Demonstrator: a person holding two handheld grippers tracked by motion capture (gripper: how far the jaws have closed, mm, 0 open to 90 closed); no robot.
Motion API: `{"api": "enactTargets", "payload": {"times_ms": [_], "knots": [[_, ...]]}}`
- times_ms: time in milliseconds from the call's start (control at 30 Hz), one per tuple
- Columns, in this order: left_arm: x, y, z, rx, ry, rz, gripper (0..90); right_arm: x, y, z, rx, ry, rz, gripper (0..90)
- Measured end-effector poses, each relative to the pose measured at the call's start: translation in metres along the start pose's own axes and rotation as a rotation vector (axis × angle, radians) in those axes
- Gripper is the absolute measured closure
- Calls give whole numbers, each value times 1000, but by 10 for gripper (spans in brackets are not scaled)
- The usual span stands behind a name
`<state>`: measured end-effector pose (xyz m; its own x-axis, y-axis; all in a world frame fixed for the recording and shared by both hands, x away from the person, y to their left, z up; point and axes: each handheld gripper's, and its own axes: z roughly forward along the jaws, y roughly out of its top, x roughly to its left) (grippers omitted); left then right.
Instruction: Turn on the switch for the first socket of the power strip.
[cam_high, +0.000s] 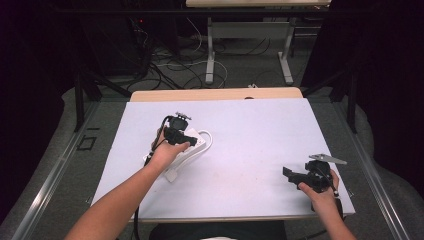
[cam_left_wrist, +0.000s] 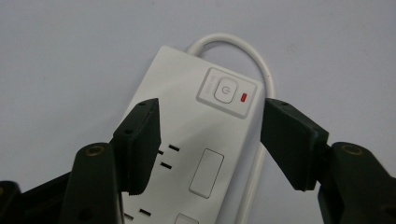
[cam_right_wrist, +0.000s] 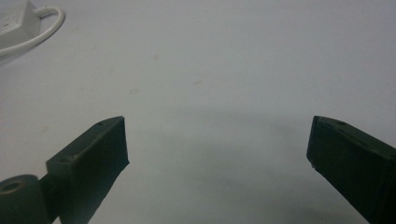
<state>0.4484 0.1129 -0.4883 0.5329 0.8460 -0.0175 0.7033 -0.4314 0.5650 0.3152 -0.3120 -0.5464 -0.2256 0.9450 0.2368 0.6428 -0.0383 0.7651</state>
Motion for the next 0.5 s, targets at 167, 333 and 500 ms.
{"api": "enactTargets", "payload": {"times_ms": [167,333,500], "knots": [[-1,1,-8,-11,7,14,306,2,1,1,3,1,0,46],[-2,2,-15,-27,-8,1,248,1,1,1,0,0,-5,46],[-2,3,-23,-40,-23,-18,153,1,0,1,2,-2,-2,46]]}}
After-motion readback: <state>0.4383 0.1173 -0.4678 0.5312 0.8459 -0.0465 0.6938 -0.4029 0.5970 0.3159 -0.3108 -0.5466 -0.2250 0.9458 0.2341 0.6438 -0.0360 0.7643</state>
